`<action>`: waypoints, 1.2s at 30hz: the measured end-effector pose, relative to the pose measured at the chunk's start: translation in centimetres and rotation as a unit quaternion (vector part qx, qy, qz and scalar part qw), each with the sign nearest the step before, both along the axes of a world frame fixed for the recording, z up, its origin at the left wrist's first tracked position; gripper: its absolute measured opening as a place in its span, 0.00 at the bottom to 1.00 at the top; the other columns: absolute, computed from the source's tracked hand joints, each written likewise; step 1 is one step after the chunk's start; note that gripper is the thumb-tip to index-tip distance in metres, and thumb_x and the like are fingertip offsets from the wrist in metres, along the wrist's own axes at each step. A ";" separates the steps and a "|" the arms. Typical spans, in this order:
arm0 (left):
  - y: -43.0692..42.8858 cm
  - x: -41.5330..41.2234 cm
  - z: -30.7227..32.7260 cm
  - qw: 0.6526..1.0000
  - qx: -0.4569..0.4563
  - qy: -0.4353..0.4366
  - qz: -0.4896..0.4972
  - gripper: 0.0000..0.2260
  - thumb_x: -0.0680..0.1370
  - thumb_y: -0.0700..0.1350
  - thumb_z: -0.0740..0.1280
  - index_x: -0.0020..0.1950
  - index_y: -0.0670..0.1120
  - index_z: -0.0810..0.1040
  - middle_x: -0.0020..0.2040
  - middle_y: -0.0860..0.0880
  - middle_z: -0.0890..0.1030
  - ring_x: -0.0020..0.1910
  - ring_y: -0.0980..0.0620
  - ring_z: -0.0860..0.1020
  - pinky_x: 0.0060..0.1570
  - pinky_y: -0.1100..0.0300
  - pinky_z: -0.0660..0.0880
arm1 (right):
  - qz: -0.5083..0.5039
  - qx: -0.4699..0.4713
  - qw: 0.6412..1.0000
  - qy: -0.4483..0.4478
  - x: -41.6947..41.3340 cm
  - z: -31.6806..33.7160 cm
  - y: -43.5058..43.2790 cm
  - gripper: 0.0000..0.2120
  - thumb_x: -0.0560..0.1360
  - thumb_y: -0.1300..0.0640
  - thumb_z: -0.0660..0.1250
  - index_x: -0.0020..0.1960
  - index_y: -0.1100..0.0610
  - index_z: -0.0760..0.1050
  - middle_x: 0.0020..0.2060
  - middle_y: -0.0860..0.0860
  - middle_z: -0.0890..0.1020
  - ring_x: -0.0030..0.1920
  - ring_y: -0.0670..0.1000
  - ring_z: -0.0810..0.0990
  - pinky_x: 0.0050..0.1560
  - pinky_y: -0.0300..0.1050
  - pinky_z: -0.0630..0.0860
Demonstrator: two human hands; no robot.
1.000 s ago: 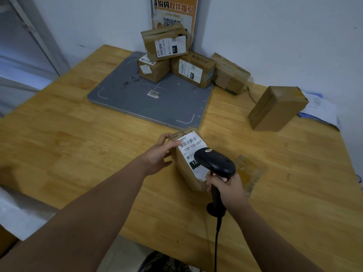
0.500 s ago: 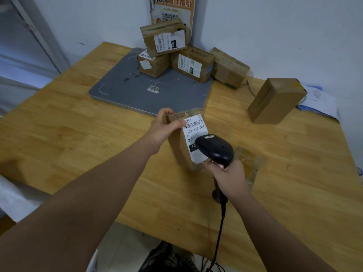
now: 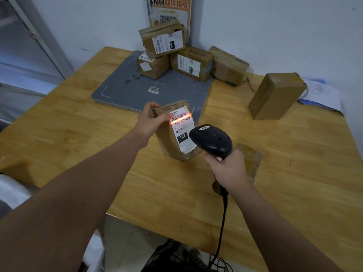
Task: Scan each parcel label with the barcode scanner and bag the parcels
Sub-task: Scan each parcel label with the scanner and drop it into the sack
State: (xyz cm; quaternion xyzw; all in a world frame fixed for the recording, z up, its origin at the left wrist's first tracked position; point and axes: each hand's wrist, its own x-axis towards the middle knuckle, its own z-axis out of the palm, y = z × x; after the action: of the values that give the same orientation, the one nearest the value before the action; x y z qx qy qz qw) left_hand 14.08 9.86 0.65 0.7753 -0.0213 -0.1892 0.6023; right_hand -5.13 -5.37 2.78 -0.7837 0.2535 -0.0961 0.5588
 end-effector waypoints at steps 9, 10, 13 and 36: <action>-0.2 0.3 -0.3 1.000 0.012 0.000 0.012 0.19 0.73 0.52 0.72 0.60 0.56 0.68 0.64 0.47 0.72 0.57 0.49 0.71 0.44 0.58 0.66 | -0.004 -0.006 1.000 -0.016 -0.2 -0.1 0.0 0.08 0.72 0.60 0.71 0.37 0.63 0.78 0.26 0.55 0.77 0.29 0.51 0.77 0.34 0.46 0.74; -0.3 0.3 -0.4 1.000 0.014 -0.002 0.013 0.19 0.73 0.52 0.72 0.60 0.56 0.68 0.64 0.47 0.72 0.58 0.48 0.71 0.44 0.58 0.67 | -0.002 -0.009 1.000 -0.016 -0.2 0.0 0.0 0.07 0.72 0.60 0.71 0.37 0.62 0.78 0.26 0.55 0.77 0.29 0.50 0.77 0.33 0.46 0.74; -0.2 0.1 -0.3 1.000 0.014 -0.003 0.014 0.21 0.72 0.53 0.73 0.60 0.56 0.68 0.64 0.47 0.72 0.58 0.48 0.72 0.44 0.58 0.68 | 0.003 -0.003 1.000 -0.016 -0.3 0.0 -0.1 0.09 0.72 0.61 0.71 0.38 0.65 0.78 0.27 0.61 0.77 0.29 0.51 0.76 0.32 0.44 0.73; 25.3 -13.8 0.0 0.982 -0.062 -0.054 0.170 0.26 0.63 0.60 0.74 0.53 0.61 0.64 0.62 0.47 0.73 0.60 0.51 0.75 0.51 0.62 0.74 | 0.075 0.173 0.978 -0.094 -3.6 -2.7 21.7 0.08 0.72 0.66 0.72 0.44 0.54 0.80 0.34 0.44 0.83 0.42 0.48 0.83 0.42 0.40 0.79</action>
State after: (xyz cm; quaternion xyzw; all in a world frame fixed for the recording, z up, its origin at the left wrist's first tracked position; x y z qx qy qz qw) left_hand 0.24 35.18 0.61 0.7379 0.0668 -0.0395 0.6705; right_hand -8.69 16.35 0.06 -0.6791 0.1537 -0.0816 0.7131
